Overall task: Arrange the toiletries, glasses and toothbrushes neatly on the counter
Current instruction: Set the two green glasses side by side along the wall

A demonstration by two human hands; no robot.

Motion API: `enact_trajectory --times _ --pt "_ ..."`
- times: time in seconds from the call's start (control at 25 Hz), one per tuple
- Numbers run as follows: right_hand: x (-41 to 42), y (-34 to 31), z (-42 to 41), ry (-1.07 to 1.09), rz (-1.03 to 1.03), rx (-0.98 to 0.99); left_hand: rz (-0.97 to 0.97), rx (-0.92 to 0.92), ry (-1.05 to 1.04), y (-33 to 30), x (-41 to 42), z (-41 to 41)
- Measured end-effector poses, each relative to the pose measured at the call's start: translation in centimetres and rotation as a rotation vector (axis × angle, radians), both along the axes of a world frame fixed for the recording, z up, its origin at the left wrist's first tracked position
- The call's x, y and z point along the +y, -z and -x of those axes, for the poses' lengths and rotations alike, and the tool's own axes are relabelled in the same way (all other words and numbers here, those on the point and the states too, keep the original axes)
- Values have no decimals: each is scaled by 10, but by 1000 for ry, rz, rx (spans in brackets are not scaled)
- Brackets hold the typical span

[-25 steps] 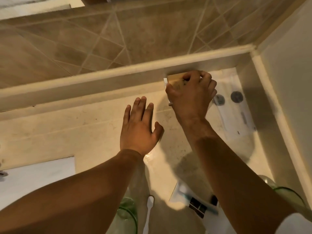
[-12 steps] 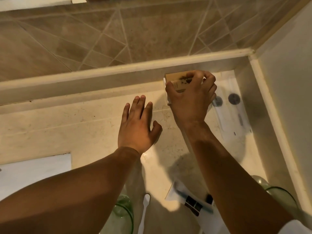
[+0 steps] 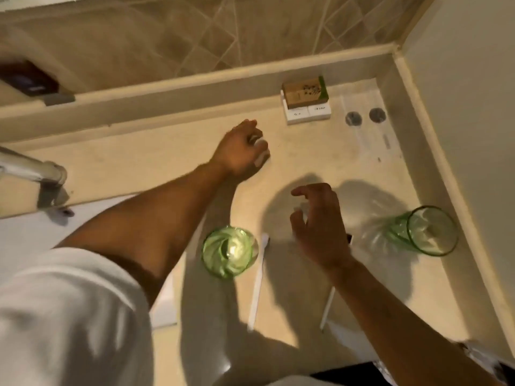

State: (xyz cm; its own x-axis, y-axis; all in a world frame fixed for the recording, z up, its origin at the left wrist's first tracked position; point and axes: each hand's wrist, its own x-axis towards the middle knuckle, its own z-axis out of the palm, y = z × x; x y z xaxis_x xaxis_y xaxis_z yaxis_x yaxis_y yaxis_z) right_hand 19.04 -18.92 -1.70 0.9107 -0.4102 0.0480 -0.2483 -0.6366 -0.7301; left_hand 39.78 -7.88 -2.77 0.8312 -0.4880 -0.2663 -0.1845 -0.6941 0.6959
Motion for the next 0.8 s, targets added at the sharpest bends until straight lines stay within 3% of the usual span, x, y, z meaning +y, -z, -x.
enact_trajectory --times 0.12,0.36,0.56,0.8 --pt "13 -7 28 -197 -137 132 144 37 -145 -37 66 10" --pt "48 -13 48 -363 -98 230 384 318 -559 -41 175 141" --pt "66 -12 44 -384 -63 216 458 322 -532 -36 164 209" --pt "71 -4 37 -390 -132 193 481 274 -595 -34 145 219"
